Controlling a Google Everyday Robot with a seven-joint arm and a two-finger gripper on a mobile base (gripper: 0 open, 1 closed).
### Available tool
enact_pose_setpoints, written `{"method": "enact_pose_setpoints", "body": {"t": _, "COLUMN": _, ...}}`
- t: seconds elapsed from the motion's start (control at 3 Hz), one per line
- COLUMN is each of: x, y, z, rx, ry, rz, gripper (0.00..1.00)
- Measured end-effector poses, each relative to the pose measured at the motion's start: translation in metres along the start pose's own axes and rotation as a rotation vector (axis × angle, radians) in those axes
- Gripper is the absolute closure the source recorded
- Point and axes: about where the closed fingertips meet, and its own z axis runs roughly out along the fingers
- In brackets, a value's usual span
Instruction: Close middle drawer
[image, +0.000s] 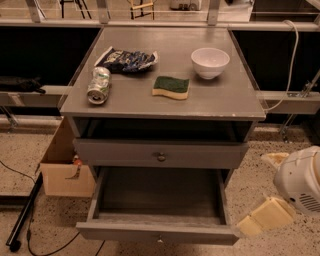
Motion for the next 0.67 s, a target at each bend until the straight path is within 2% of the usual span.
{"method": "enact_pose_setpoints", "body": {"t": 0.67, "x": 0.015, "y": 0.027, "z": 0.096, "rx": -0.122, "ry": 0.027, "rz": 0.139, "gripper": 0.0}}
